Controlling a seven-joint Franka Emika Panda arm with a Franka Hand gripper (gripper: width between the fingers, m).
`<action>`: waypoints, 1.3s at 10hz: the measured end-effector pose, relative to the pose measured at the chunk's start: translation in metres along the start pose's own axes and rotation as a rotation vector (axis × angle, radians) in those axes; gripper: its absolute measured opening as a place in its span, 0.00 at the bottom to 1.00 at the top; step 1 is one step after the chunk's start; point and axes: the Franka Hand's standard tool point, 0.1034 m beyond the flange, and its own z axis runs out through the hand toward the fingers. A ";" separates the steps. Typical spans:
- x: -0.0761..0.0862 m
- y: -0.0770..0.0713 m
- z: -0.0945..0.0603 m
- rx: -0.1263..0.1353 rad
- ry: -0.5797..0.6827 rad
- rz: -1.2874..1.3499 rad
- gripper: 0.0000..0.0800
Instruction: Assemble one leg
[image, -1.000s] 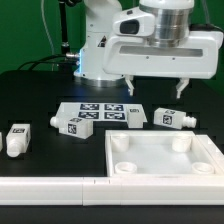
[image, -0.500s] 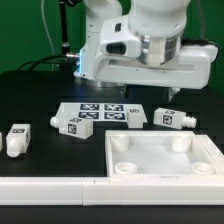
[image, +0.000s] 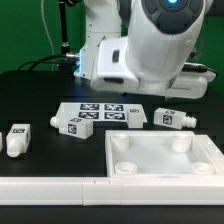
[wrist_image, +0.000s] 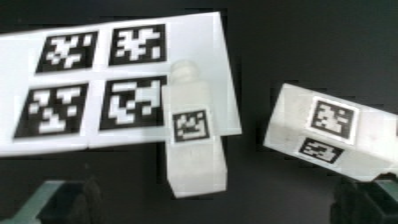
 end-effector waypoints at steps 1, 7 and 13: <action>0.003 0.000 0.001 0.000 0.007 -0.041 0.81; 0.008 0.003 0.021 -0.018 0.006 -0.036 0.81; 0.008 0.007 0.049 -0.025 -0.026 -0.015 0.81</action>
Offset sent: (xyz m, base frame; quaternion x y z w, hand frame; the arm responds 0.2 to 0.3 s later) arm 0.0000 0.0000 0.0000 0.0000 0.0000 0.0000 1.0000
